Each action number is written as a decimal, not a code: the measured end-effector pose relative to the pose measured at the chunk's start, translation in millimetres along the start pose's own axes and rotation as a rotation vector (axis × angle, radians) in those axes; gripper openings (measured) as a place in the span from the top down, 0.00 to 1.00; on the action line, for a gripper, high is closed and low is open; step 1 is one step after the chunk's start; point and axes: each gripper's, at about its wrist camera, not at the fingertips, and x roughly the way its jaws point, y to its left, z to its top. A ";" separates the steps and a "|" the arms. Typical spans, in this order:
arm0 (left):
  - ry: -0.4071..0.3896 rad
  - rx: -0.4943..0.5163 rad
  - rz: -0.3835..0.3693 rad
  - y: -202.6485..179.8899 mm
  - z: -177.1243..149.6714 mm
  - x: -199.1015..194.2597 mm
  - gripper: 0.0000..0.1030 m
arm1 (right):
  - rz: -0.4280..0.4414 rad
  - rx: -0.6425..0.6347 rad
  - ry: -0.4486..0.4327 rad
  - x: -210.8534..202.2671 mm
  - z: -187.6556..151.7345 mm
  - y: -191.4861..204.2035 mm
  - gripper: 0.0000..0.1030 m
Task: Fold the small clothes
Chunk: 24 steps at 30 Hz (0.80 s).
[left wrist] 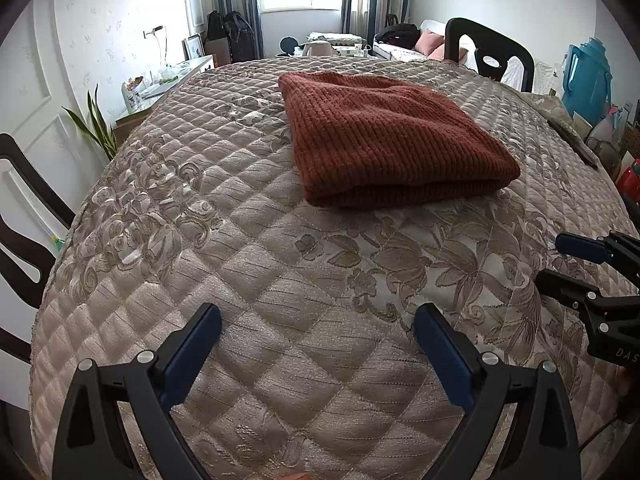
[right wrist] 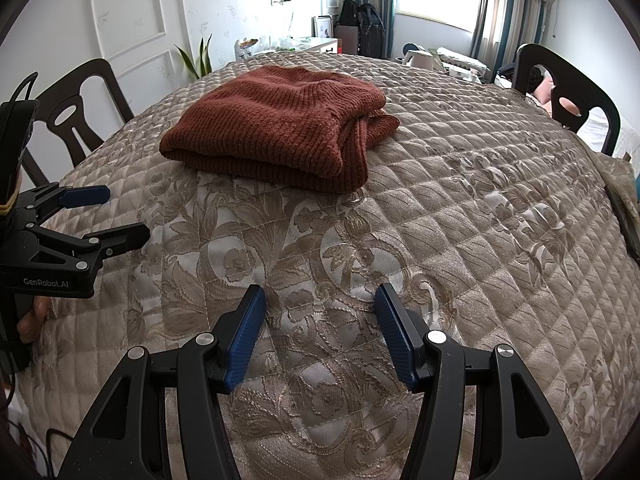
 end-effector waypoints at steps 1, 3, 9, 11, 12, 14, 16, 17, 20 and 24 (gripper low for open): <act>0.000 0.001 0.000 -0.7 -0.3 0.0 0.04 | 0.000 0.000 0.000 0.0 0.0 0.0 0.44; 0.001 0.002 -0.002 -1.4 -0.6 0.8 0.04 | 0.000 0.000 0.000 0.0 0.0 0.0 0.44; 0.001 0.003 -0.002 -1.4 -0.6 0.8 0.04 | 0.000 0.000 0.000 0.0 0.0 0.1 0.44; 0.001 0.003 -0.002 -1.4 -0.6 0.8 0.04 | 0.000 0.000 0.000 -0.1 0.0 -0.3 0.44; 0.001 0.002 -0.002 -1.5 -0.6 0.8 0.04 | 0.000 0.000 0.000 0.0 0.0 0.1 0.44; 0.001 0.003 -0.002 -1.5 -0.6 0.8 0.04 | 0.000 0.000 0.000 0.0 0.0 0.1 0.44; 0.001 0.003 -0.002 -1.4 -0.5 0.8 0.04 | 0.000 0.000 0.000 0.0 0.0 0.2 0.44; 0.001 0.003 -0.002 -1.5 -0.6 0.8 0.04 | 0.000 0.000 0.000 -0.1 0.0 -0.2 0.44; 0.001 0.003 -0.002 -2.4 -1.1 0.7 0.04 | 0.000 0.000 0.000 -0.1 0.0 -0.1 0.44; 0.001 0.003 -0.002 -1.5 -0.5 0.7 0.04 | 0.000 0.000 0.000 0.0 -0.1 0.2 0.44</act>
